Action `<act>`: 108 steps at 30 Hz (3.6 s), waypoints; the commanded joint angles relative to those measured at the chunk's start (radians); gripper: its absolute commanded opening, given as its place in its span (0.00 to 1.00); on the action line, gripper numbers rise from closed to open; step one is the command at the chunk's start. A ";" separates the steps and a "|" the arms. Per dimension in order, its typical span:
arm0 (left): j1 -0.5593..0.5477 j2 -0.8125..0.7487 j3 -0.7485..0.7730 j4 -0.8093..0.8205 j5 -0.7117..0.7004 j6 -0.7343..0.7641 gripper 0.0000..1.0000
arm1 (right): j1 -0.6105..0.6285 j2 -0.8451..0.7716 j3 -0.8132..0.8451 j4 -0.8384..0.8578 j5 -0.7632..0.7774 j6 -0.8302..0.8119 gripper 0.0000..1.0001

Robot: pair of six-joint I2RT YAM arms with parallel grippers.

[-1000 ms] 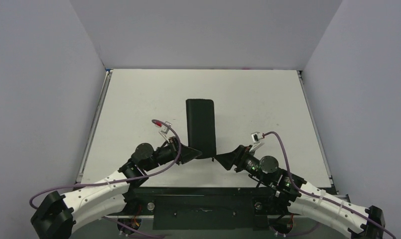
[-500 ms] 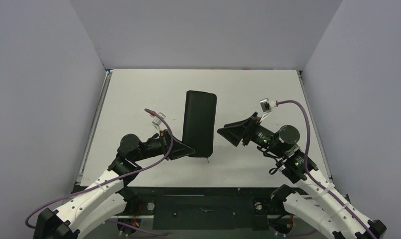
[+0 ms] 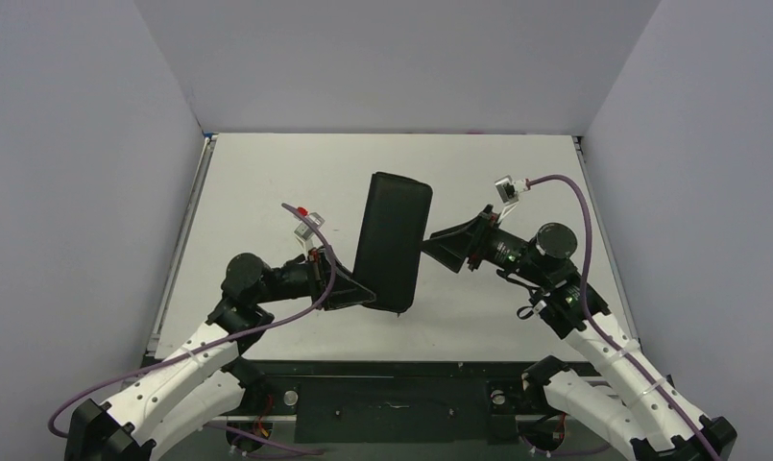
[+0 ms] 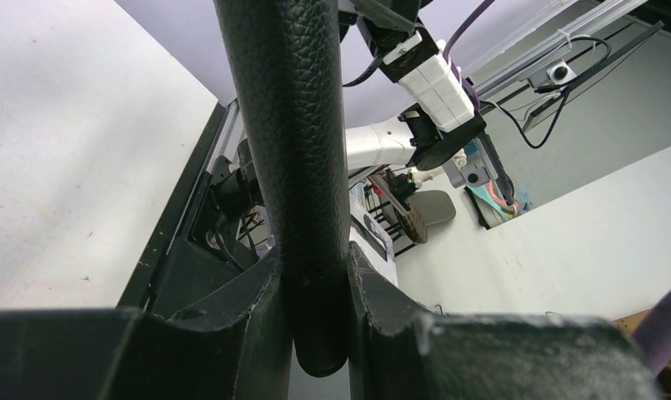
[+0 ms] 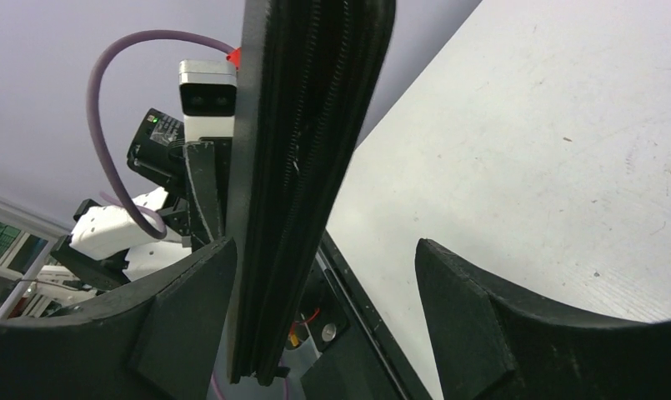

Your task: Sort the hair-cutting tools

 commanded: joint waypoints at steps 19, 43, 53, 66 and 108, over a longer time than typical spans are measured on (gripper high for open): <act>-0.024 0.052 0.105 0.167 0.069 0.020 0.00 | -0.013 0.107 0.113 0.160 -0.135 0.064 0.57; 0.034 0.008 -0.014 0.243 -0.343 -0.031 0.73 | -0.008 -0.068 -0.055 0.486 0.363 0.173 0.00; 0.001 0.111 -0.006 0.448 -0.364 -0.086 0.73 | 0.079 -0.001 -0.217 0.922 0.539 0.298 0.00; -0.019 0.149 0.048 0.390 -0.403 -0.034 0.73 | 0.092 0.054 -0.206 1.074 0.542 0.390 0.00; -0.048 0.192 0.164 0.426 -0.375 -0.012 0.00 | 0.134 0.131 -0.192 1.050 0.515 0.403 0.00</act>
